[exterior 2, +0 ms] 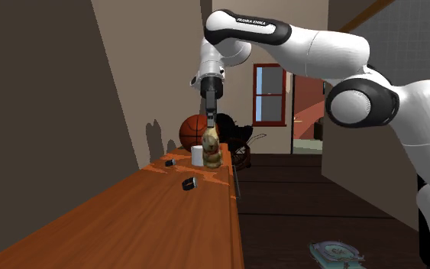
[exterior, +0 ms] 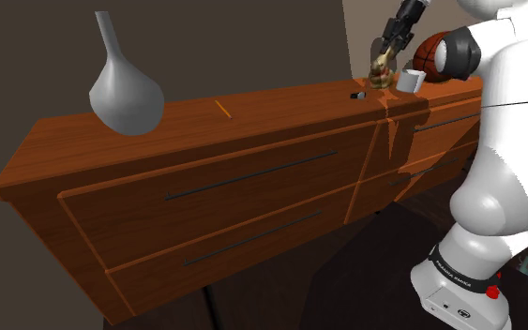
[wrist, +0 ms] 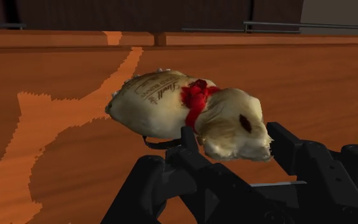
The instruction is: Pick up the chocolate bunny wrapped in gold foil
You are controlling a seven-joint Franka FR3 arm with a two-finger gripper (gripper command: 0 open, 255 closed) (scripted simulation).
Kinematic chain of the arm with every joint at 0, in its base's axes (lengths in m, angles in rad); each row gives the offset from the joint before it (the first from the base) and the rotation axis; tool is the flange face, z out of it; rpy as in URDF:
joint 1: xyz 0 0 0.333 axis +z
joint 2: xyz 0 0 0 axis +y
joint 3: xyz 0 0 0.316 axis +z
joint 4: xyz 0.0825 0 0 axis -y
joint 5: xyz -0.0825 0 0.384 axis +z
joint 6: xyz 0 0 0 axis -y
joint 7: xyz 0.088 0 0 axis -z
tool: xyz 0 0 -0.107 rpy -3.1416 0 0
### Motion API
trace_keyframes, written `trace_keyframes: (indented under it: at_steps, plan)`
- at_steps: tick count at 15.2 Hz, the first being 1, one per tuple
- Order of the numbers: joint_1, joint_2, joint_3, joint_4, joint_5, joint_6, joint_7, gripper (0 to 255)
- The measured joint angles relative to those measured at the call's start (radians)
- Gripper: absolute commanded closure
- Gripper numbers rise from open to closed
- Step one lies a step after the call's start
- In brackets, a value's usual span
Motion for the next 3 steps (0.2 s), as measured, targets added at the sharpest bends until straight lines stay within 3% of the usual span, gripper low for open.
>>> trace_keyframes:
  at_steps: [3]
  plan:
    - [-0.051,0.049,0.017,0.121,0.041,-0.062,0.032,255]
